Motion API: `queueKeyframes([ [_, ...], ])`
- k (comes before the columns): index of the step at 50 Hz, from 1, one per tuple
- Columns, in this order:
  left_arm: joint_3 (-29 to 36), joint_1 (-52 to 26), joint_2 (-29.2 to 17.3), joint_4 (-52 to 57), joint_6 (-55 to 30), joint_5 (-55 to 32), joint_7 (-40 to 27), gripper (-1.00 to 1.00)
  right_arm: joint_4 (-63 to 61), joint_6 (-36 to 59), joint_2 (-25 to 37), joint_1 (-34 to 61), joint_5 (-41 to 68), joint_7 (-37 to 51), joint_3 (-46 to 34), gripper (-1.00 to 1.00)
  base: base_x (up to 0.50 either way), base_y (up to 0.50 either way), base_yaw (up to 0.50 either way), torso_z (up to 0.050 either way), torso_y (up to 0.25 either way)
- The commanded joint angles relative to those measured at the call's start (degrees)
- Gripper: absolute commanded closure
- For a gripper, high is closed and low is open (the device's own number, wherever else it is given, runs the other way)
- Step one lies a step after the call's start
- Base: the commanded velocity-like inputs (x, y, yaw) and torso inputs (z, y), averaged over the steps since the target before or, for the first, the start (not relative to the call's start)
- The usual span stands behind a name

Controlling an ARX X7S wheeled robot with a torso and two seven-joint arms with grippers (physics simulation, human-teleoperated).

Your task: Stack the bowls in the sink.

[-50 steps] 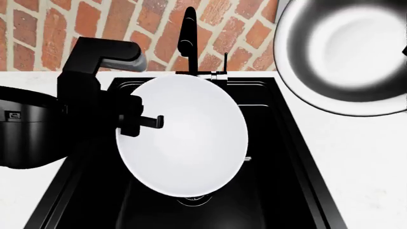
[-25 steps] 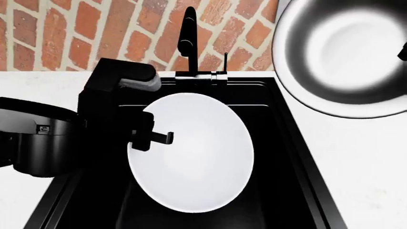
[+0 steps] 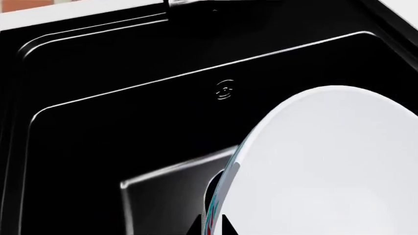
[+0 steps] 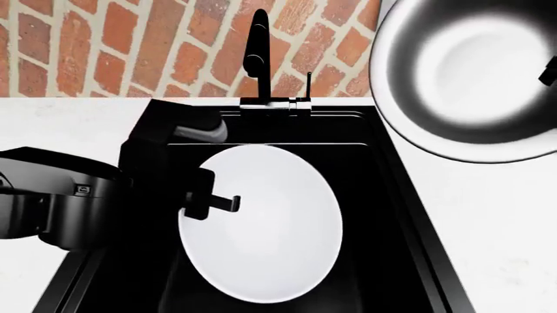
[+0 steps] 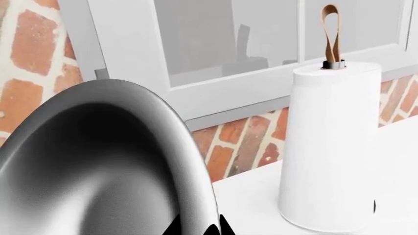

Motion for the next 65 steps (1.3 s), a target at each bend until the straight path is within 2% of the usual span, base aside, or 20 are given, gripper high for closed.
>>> queueKeyframes([
  [1,0.57,0.69,0.88,-0.84,0.16,1.18,0.37,1.00,0.13,-0.53,-0.01,-0.08,-1.07,-0.66,0.70,1.00,0.00,0.00,0.00,0.000,0.000],
  [24,2.97,1.97,3.90,-2.53,-0.98,2.55,1.11,1.00,-0.96,-2.70,1.76,-3.01,-1.24,-1.74,1.86,1.00,0.00,0.00,0.00,0.000,0.001],
  [65,5.00,3.79,5.47,-3.40,-1.54,4.48,2.28,1.00,-1.41,-3.81,2.21,-4.89,-1.65,-2.42,2.51,1.00,0.00,0.00,0.00,0.000,0.000],
])
